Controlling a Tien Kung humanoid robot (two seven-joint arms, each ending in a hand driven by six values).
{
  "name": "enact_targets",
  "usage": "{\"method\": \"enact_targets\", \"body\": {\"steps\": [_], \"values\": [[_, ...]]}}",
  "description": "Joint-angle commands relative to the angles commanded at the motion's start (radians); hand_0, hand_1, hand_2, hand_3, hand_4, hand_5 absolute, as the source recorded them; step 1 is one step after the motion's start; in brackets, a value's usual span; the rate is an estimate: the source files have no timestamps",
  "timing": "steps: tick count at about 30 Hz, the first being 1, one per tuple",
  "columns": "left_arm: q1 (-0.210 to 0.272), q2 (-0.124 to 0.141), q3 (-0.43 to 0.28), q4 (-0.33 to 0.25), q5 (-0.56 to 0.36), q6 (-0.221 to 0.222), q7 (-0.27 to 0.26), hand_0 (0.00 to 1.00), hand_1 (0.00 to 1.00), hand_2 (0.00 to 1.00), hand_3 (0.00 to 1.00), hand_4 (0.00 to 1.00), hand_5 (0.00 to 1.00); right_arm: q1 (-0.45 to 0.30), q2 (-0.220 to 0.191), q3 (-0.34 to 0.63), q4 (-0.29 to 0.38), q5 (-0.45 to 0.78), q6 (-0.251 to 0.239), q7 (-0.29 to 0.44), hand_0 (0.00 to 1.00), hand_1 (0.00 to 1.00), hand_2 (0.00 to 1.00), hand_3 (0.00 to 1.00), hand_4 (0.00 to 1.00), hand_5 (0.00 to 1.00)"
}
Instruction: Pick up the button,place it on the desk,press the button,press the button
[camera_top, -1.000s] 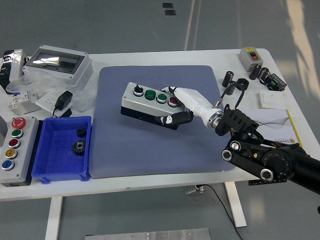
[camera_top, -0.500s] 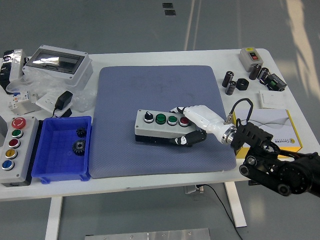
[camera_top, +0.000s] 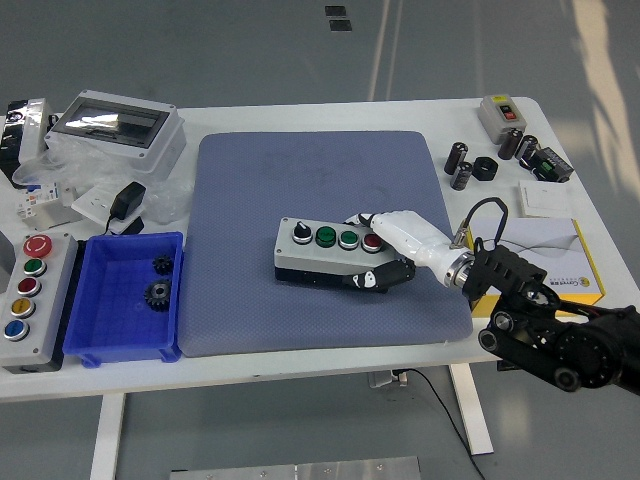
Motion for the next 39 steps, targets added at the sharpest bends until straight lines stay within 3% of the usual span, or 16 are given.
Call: {"method": "enact_targets", "body": {"steps": [2,3,8,9,19,30,39], "values": [[0.000,0.000,-0.001,0.000,0.001,0.000,0.000,0.630,0.485,0.526,0.600,0.610,0.237,0.002,0.000,-0.004,-0.002,0.003,-0.003,0.003,0.816,0.774,0.784,0.768,0.287,0.103],[-0.001,0.001,-0.001,0.000,0.000,0.000,0.000,0.629,0.485,0.526,0.600,0.611,0.238,0.004,0.000,-0.008,-0.004,0.004,-0.004,0.004,0.886,0.820,0.831,0.842,0.365,0.113],[-0.003,0.002,0.001,0.000,-0.001,0.000,0.000,0.629,0.485,0.526,0.600,0.611,0.238,0.023,0.004,-0.038,-0.023,0.010,-0.009,0.017,0.886,0.820,0.831,0.842,0.365,0.113],[-0.003,0.002,0.001,0.000,-0.001,0.000,0.000,0.629,0.485,0.525,0.599,0.610,0.236,0.027,0.004,-0.045,-0.026,0.011,-0.009,0.020,0.948,0.866,0.867,0.896,0.461,0.122],[-0.001,0.003,0.001,0.000,0.000,-0.001,0.001,0.629,0.484,0.526,0.599,0.609,0.236,0.041,-0.006,-0.064,-0.021,0.036,-0.006,0.034,0.953,0.873,0.874,0.905,0.499,0.134],[0.002,0.003,0.003,0.000,-0.002,-0.001,0.001,0.629,0.484,0.525,0.597,0.604,0.233,0.030,-0.028,-0.037,0.013,0.200,0.040,0.047,0.955,0.873,0.875,0.911,0.526,0.138],[0.002,0.002,0.005,0.000,-0.001,-0.001,0.000,0.629,0.483,0.524,0.595,0.599,0.227,0.027,-0.035,-0.028,0.020,0.226,0.045,0.053,0.944,0.867,0.873,0.917,0.551,0.142]]}}
